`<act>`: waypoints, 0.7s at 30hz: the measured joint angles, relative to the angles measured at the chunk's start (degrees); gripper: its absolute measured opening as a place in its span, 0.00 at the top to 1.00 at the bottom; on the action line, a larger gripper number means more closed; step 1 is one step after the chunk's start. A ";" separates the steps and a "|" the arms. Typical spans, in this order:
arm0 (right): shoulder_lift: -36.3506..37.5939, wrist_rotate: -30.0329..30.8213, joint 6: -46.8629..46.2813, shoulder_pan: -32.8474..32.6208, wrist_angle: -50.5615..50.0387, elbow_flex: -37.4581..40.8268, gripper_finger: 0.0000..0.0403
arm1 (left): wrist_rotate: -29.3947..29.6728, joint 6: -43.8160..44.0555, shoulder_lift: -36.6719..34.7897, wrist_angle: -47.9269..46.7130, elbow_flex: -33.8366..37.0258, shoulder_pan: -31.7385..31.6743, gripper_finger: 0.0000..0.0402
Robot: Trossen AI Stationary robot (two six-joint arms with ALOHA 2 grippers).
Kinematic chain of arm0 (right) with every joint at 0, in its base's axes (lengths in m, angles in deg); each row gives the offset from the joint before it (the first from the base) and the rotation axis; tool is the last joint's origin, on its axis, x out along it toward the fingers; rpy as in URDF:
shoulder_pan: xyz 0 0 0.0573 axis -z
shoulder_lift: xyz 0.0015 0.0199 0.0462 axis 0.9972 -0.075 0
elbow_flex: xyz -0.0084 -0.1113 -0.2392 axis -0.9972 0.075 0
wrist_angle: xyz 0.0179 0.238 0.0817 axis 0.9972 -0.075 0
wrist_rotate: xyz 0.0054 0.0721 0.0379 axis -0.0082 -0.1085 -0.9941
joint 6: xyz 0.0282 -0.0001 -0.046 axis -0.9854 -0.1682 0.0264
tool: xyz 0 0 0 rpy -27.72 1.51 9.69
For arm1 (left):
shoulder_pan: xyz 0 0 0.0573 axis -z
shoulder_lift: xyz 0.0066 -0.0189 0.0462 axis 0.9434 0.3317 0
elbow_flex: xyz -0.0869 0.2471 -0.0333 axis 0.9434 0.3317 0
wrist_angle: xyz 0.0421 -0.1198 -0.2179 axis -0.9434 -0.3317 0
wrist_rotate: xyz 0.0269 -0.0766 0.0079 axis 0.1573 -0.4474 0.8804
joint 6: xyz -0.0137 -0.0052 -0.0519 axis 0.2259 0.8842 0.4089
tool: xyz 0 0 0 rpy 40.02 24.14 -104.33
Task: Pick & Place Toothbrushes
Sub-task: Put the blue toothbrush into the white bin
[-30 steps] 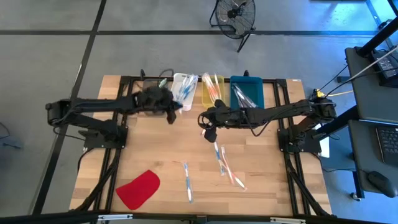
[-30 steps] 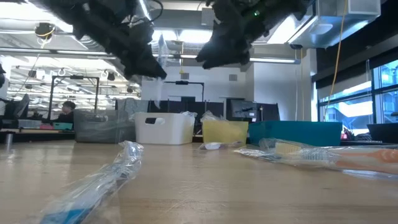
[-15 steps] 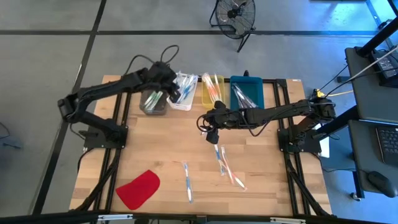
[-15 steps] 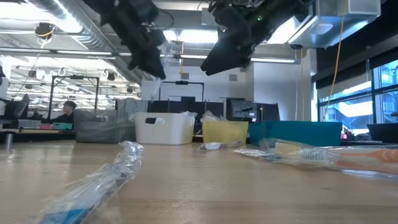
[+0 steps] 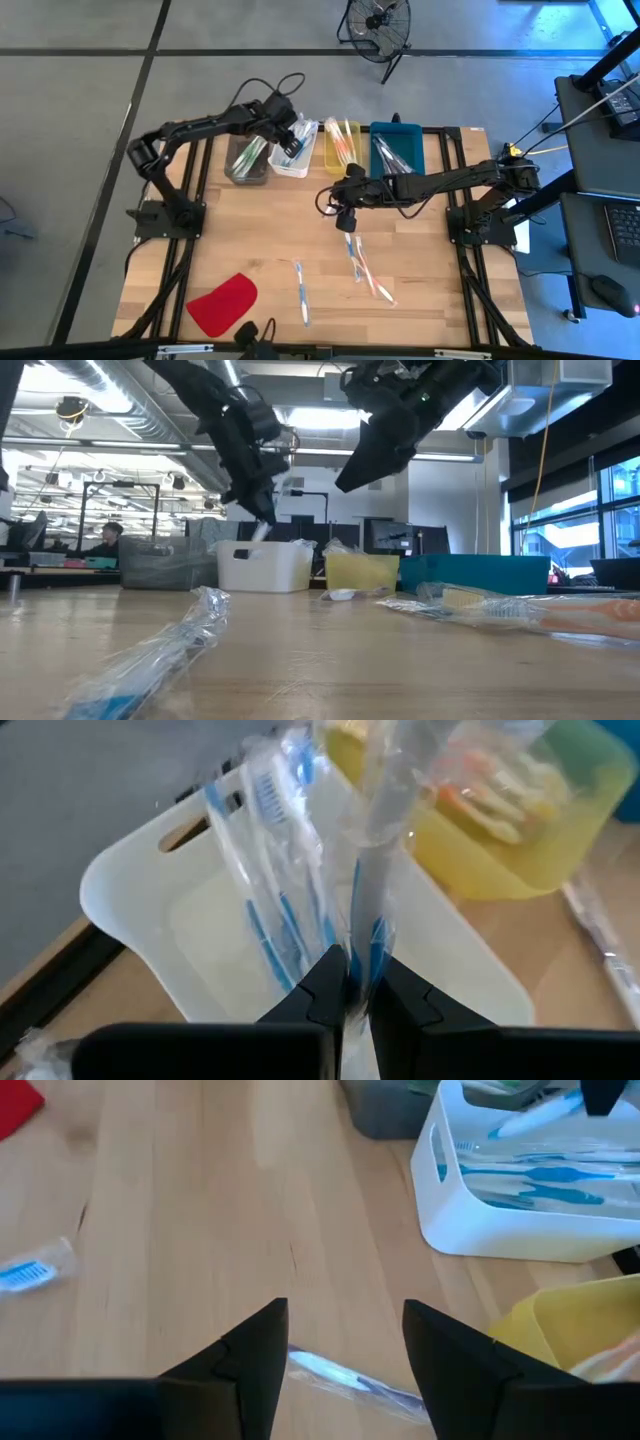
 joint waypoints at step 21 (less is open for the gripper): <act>0.00 -2.56 2.76 0.00 -1.07 0.00 0.52 | -5.23 0.81 5.22 -2.76 -0.25 -1.68 0.92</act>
